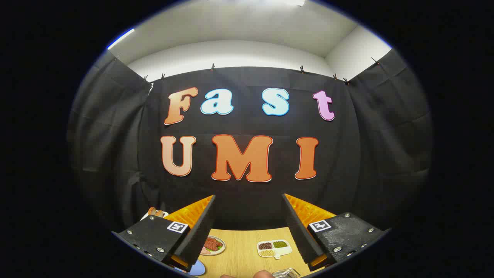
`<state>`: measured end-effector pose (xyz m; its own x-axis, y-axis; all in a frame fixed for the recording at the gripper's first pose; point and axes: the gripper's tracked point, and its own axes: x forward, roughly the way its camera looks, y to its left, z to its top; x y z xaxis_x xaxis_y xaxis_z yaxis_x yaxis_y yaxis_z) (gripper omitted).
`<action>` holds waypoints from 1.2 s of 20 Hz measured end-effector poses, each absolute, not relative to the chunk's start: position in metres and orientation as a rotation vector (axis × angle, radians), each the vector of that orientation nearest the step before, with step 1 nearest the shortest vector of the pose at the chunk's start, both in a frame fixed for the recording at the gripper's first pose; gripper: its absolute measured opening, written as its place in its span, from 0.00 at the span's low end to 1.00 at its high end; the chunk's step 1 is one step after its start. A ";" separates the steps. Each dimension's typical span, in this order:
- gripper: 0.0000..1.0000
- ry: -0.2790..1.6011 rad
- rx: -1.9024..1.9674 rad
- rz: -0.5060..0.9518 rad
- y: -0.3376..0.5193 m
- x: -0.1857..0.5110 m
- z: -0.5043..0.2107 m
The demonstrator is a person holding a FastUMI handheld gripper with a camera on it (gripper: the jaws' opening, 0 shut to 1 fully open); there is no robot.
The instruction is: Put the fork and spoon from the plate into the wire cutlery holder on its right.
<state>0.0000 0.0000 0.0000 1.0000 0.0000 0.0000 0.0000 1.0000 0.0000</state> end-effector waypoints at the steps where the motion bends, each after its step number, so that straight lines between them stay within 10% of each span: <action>1: 0.98 -0.004 -0.007 0.000 -0.003 0.000 0.001; 24: 0.97 0.233 0.009 0.256 0.123 0.001 -0.088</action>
<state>0.0007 0.1227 -0.0882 0.9406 0.2523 -0.2273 -0.2502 0.9674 0.0389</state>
